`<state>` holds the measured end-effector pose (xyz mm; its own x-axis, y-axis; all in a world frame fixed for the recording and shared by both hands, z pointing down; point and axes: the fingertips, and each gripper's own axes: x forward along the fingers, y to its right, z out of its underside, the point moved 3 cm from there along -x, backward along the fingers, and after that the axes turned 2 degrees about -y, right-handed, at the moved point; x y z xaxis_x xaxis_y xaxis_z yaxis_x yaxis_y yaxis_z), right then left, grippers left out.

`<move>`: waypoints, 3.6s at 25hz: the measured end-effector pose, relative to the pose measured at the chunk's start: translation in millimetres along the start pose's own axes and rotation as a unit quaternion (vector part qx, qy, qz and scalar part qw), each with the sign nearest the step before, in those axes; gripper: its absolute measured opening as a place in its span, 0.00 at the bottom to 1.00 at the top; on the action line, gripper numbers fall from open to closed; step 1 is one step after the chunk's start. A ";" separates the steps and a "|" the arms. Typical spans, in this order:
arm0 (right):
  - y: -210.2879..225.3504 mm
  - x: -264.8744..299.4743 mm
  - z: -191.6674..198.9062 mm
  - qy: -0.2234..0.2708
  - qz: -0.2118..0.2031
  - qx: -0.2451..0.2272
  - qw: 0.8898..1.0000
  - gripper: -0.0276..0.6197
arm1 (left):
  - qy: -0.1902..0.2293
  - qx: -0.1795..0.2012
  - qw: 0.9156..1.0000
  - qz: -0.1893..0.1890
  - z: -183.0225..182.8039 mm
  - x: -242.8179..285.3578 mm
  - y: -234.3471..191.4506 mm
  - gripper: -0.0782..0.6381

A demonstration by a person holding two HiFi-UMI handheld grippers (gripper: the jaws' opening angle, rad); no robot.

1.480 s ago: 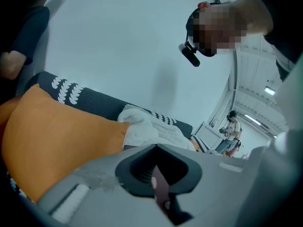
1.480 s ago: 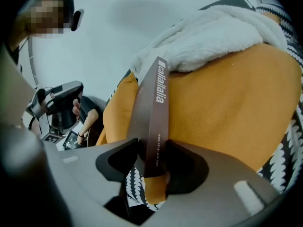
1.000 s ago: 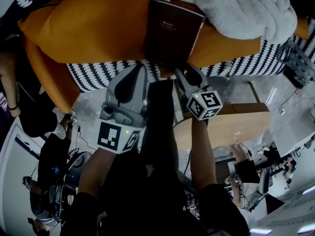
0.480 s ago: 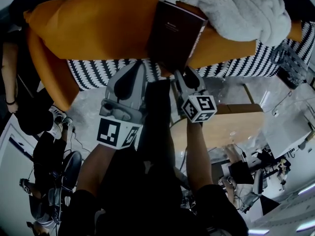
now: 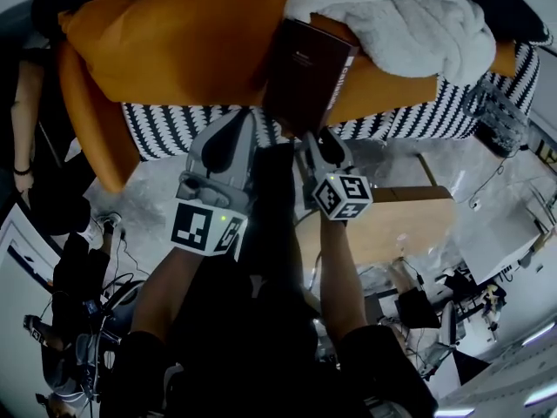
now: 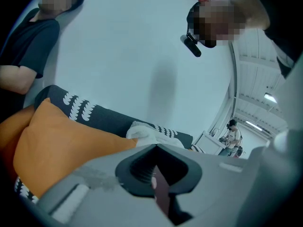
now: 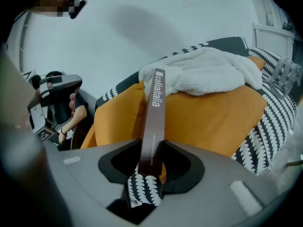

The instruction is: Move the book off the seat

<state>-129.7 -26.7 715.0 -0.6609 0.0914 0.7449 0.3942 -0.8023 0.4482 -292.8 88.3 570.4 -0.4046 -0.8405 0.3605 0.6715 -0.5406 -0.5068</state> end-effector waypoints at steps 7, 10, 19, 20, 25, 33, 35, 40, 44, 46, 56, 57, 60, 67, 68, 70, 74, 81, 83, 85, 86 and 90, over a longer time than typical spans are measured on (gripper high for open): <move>-5.5 -19.5 -13.4 0.012 0.012 0.008 1.000 0.28 | 0.009 0.006 1.000 0.003 -17.9 -9.5 5.9 0.12; -17.7 -32.5 -23.2 0.018 0.014 0.006 1.000 0.28 | 0.013 0.011 1.000 0.005 -33.6 -20.3 12.0 0.12; -48.6 -67.3 -40.1 0.034 0.024 0.014 0.999 0.27 | 0.020 0.021 0.999 0.019 -68.1 -50.5 33.0 0.12; -50.8 -71.1 -41.6 0.035 0.026 0.014 0.999 0.27 | 0.020 0.022 0.999 0.020 -71.1 -52.9 35.1 0.12; -64.2 -90.0 -53.8 0.044 0.035 0.016 0.998 0.27 | 0.023 0.024 0.999 0.028 -88.6 -65.8 43.3 0.12; -97.5 -126.8 -78.4 0.062 0.043 0.013 0.997 0.27 | 0.034 0.033 0.998 0.041 -122.8 -96.8 61.5 0.12; -105.6 -135.6 -83.3 0.067 0.043 0.007 0.997 0.27 | 0.040 0.039 0.997 0.045 -131.1 -104.5 67.3 0.12; -125.6 -153.5 -95.2 0.080 0.052 -0.003 0.995 0.27 | 0.051 0.043 0.996 0.056 -150.8 -123.6 70.6 0.12; -141.4 -173.1 -96.3 0.092 0.060 -0.016 0.994 0.27 | 0.059 0.044 0.995 0.064 -158.8 -145.6 75.0 0.12; -147.7 -181.6 -98.5 0.095 0.065 -0.021 0.993 0.27 | 0.061 0.046 0.994 0.072 -163.3 -153.3 79.2 0.12; -164.4 -199.1 -116.0 0.105 0.075 -0.038 0.991 0.27 | 0.069 0.053 0.991 0.101 -184.1 -165.0 90.0 0.12; -164.7 -201.1 -114.1 0.106 0.074 -0.038 0.991 0.27 | 0.070 0.053 0.991 0.100 -183.2 -167.1 90.6 0.12; -167.5 -206.3 -112.2 0.105 0.071 -0.040 0.991 0.27 | 0.071 0.056 0.991 0.097 -185.1 -170.9 93.6 0.12; -160.2 -215.4 -98.8 0.089 0.062 -0.045 0.993 0.27 | 0.074 0.069 0.990 0.094 -181.2 -179.3 118.0 0.12; -157.5 -216.9 -95.2 0.083 0.061 -0.047 0.994 0.27 | 0.075 0.070 0.990 0.094 -180.6 -181.5 123.5 0.12; -152.1 -220.4 -86.7 0.071 0.060 -0.045 0.995 0.27 | 0.075 0.072 0.990 0.092 -177.8 -186.1 134.1 0.12; -144.4 -227.9 -70.7 0.056 0.056 -0.045 0.996 0.27 | 0.075 0.075 0.990 0.095 -168.4 -195.1 152.7 0.12; -132.7 -245.0 -50.1 0.044 0.053 -0.042 0.997 0.27 | 0.080 0.083 0.987 0.110 -161.4 -201.6 180.1 0.12; -130.3 -247.8 -45.4 0.043 0.054 -0.043 0.997 0.27 | 0.085 0.081 0.987 0.110 -159.9 -204.4 183.3 0.12; -129.6 -251.4 -40.5 0.043 0.055 -0.045 0.997 0.27 | 0.087 0.086 0.986 0.110 -156.4 -209.6 186.9 0.12; -129.9 -253.3 -38.0 0.043 0.055 -0.045 0.997 0.27 | 0.087 0.089 0.986 0.111 -154.1 -212.2 188.6 0.12; -131.1 -259.3 -30.4 0.045 0.053 -0.046 0.996 0.27 | 0.085 0.092 0.986 0.114 -146.9 -219.6 193.8 0.12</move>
<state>-29.4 36.8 448.1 -0.6748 -0.0475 0.7365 0.4075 -0.8560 0.3182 -165.0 162.6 277.9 -0.3183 -0.9415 0.1106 0.8511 -0.3352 -0.4040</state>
